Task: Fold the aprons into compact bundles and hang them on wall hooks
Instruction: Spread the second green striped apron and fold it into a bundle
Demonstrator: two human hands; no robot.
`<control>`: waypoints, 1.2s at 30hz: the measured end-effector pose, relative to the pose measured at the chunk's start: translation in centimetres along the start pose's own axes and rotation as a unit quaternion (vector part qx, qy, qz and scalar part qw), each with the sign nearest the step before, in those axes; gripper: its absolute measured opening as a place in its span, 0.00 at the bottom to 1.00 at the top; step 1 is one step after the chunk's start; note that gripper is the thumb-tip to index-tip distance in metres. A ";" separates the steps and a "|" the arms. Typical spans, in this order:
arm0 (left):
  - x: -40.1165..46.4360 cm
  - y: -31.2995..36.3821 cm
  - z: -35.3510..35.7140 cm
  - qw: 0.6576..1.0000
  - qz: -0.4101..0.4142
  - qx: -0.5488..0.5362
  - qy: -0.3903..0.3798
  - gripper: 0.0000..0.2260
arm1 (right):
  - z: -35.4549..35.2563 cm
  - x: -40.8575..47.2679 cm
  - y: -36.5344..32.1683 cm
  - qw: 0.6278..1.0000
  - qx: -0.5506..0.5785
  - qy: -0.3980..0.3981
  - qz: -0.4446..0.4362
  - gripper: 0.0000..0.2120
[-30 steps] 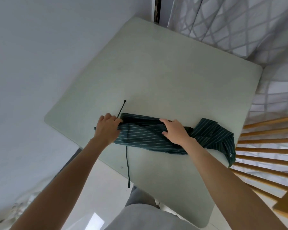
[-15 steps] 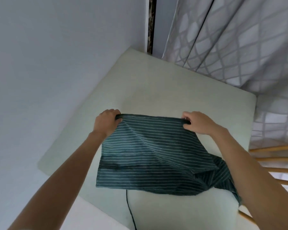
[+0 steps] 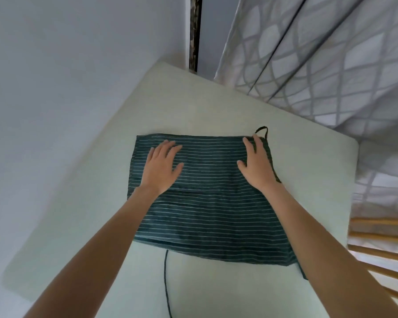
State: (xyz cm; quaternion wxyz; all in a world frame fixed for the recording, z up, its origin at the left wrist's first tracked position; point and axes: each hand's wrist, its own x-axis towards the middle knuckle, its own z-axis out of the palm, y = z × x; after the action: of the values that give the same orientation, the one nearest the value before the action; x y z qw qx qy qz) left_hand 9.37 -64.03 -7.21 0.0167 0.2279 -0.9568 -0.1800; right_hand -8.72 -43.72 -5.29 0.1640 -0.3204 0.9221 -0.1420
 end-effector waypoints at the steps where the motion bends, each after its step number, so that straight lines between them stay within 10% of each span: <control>1: 0.0 -0.1 1.0 0.998 -0.021 0.013 -0.050 0.26 | 1.0 -0.3 0.3 1.000 -0.014 -0.012 0.003 0.30; 5: 0.5 -1.3 4.4 0.982 -0.075 0.044 -0.167 0.36 | 4.7 -1.3 1.6 0.991 -0.075 -0.104 0.046 0.32; 12: 2.0 -5.0 5.3 0.984 -0.086 0.060 -0.145 0.42 | 7.2 2.3 1.8 0.980 -0.116 -0.160 0.002 0.38; 18: 2.4 -5.1 4.7 0.991 -0.093 0.052 -0.079 0.33 | 7.6 4.0 0.9 0.982 -0.107 -0.154 -0.016 0.38; 23: -0.4 -0.1 2.6 0.995 0.014 -0.070 0.075 0.21 | 5.3 0.0 -0.4 0.990 0.010 0.012 -0.138 0.29; 29: -10.2 2.0 3.5 0.989 0.120 -0.088 0.020 0.20 | 6.2 -12.0 -0.4 0.964 -0.013 -0.024 -0.265 0.24; 36: -14.6 0.0 4.7 0.993 0.093 0.034 -0.061 0.22 | 8.4 -15.5 2.0 0.967 -0.157 -0.040 -0.199 0.23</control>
State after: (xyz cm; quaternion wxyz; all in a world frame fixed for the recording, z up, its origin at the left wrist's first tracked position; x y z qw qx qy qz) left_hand 21.93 -55.96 -10.86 -0.0331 0.1269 -0.9786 -0.1584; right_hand 4.94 -33.68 -10.32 0.1172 -0.5247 0.8431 -0.0127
